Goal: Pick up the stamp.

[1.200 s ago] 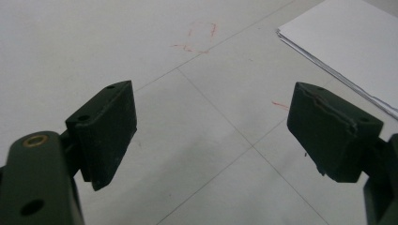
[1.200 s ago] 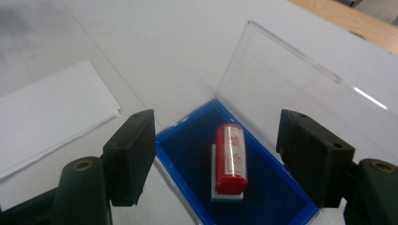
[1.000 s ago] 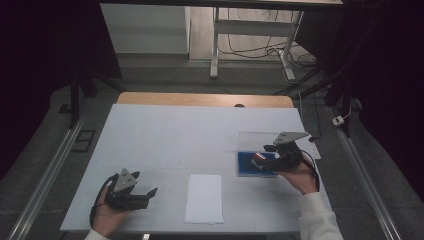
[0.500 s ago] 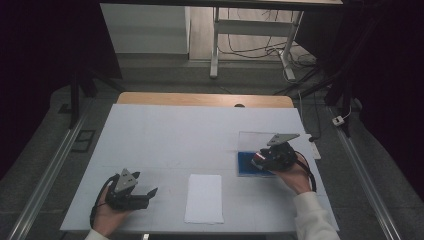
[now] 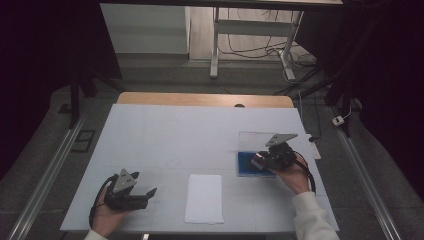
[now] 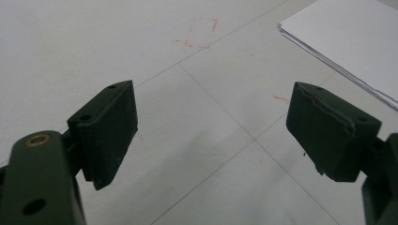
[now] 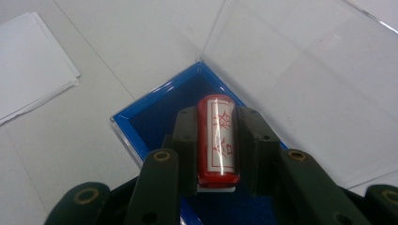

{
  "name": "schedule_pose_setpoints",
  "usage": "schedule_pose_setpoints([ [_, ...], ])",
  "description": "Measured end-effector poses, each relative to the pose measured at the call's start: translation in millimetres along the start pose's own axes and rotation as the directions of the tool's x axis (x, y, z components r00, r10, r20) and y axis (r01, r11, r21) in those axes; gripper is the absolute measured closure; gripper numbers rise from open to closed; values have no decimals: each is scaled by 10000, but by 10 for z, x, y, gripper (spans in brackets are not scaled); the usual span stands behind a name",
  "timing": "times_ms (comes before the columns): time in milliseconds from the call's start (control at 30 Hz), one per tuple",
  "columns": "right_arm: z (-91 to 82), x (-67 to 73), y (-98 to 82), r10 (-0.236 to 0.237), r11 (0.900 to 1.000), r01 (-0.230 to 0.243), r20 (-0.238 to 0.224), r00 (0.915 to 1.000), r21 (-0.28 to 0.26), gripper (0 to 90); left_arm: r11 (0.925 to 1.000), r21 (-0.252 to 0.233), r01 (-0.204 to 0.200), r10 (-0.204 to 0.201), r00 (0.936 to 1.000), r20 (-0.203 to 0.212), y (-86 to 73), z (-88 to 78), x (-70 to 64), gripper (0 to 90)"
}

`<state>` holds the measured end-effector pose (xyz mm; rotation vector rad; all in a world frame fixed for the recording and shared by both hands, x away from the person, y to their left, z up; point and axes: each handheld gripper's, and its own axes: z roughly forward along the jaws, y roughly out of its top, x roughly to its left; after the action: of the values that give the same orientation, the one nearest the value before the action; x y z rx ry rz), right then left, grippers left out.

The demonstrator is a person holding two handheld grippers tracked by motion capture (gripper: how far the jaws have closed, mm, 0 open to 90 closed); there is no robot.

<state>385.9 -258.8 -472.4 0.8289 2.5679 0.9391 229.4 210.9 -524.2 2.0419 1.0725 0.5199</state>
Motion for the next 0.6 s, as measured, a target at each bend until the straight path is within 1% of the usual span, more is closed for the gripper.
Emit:
schedule_pose_setpoints([
  [100,6,17,12,-180,9998,180,61,9998,7,699,10000,-31,43,-43,10000,36,-4,-2,-1,170],
  [200,2,17,7,-169,9999,169,2,9999,-14,699,9998,-93,172,-171,9998,91,-3,-8,10,171],
  [233,-24,7,3,-49,10000,49,-112,9999,-55,699,9999,-83,132,-132,9999,50,-4,-8,8,173],
  [267,-24,7,3,-49,10000,49,-112,9999,-55,699,9999,-103,136,-136,9999,69,-8,-8,5,173],
  [367,-74,-9,-1,175,9990,-184,-213,9996,-406,700,9999,-130,98,-97,9999,91,-13,-16,3,174],
  [400,-89,-2,0,221,9988,-229,-191,9996,-444,700,9999,-137,103,-101,9999,115,-11,-18,5,174],
  [533,-141,31,6,104,9986,-107,-62,9999,-514,700,9999,-103,10,-9,9999,112,-13,-14,-1,175],
  [600,-163,40,24,74,9980,-75,-15,10000,-629,700,10000,-92,-19,20,9999,114,-26,-21,-3,174],
])
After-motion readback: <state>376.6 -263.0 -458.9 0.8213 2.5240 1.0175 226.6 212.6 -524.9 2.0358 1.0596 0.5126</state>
